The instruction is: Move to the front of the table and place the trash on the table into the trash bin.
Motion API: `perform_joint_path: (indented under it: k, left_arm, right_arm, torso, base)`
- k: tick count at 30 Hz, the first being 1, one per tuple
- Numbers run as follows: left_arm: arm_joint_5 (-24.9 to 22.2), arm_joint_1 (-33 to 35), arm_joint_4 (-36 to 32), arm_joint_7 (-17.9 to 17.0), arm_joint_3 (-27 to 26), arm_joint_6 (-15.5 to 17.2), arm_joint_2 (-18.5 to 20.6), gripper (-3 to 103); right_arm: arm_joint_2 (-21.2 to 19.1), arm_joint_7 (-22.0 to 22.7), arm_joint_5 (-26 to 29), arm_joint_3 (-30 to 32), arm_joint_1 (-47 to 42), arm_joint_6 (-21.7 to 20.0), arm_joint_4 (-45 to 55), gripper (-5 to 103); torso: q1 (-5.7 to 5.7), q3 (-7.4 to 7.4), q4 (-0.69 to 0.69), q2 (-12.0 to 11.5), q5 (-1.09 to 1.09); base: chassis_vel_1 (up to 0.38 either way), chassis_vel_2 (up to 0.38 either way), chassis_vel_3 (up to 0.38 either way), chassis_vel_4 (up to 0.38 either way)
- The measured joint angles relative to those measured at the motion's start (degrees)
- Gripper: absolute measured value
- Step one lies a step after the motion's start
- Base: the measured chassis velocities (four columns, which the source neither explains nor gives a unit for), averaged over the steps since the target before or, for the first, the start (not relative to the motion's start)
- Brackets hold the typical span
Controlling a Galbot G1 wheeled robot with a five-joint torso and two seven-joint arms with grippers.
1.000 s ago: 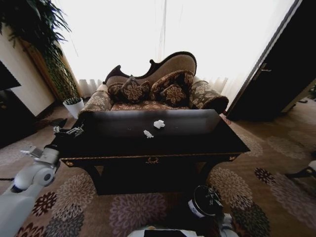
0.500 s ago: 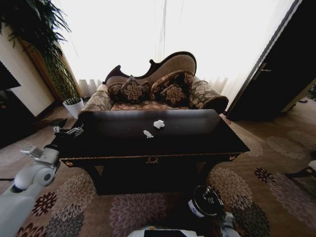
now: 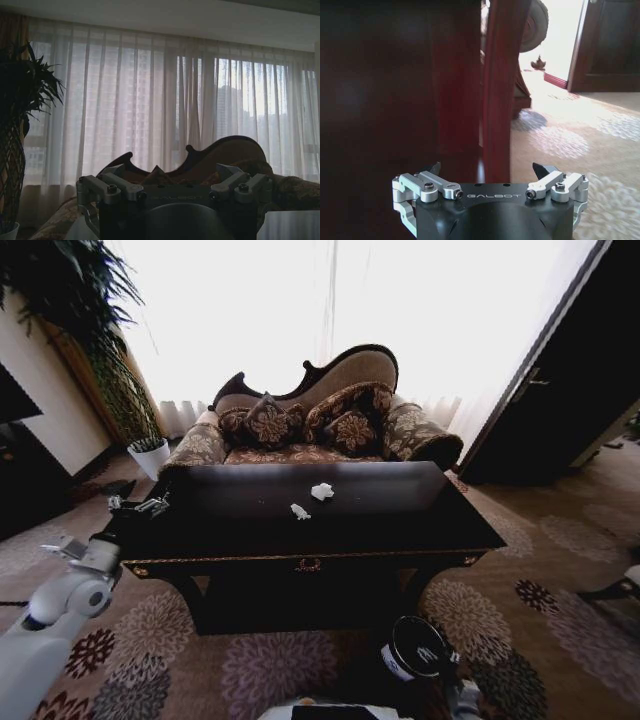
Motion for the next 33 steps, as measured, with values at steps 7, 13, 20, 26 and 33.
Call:
perform_joint_path:
  k: [7, 13, 20, 26, 33]
  left_arm:
    - [0.00, 0.00, 0.00, 0.01, 0.00, 0.00, 0.00, 100]
    - [0.00, 0.00, 0.00, 0.01, 0.00, 0.00, 0.00, 100]
    - [0.00, 0.00, 0.00, 0.01, 0.00, 0.00, 0.00, 100]
    - [0.00, 0.00, 0.00, 0.01, 0.00, 0.00, 0.00, 100]
    - [0.00, 0.00, 0.00, 0.00, 0.00, 0.00, 0.00, 100]
  right_arm:
    - [0.51, -11.41, 6.83, 4.00, -15.22, 3.05, 16.91, 100]
    - [0.61, -18.10, 10.74, 8.24, -25.35, 4.30, 29.62, 100]
    - [0.54, -17.39, 12.64, 13.48, -34.81, 5.08, 45.95, 100]
    - [-0.03, -14.44, 12.52, 15.86, -38.42, 4.56, 53.28, 100]
    - [-8.61, -5.01, 11.10, 18.34, -34.65, -5.10, 62.28, 100]
  torso:
    - [-0.01, 0.00, -0.04, 0.01, -0.01]
    - [-0.01, 0.00, -0.03, 0.01, 0.00]
    - [-0.01, 0.00, -0.02, 0.01, -0.01]
    - [0.00, 0.00, -0.03, 0.01, -0.01]
    - [-0.01, 0.00, -0.03, 0.01, 0.00]
  base:
    - [0.000, 0.000, 0.000, 0.000]
    - [0.000, 0.000, 0.000, 0.000]
    - [0.000, 0.000, 0.000, 0.000]
    - [0.000, 0.000, 0.000, 0.000]
    - [0.000, 0.000, 0.000, 0.000]
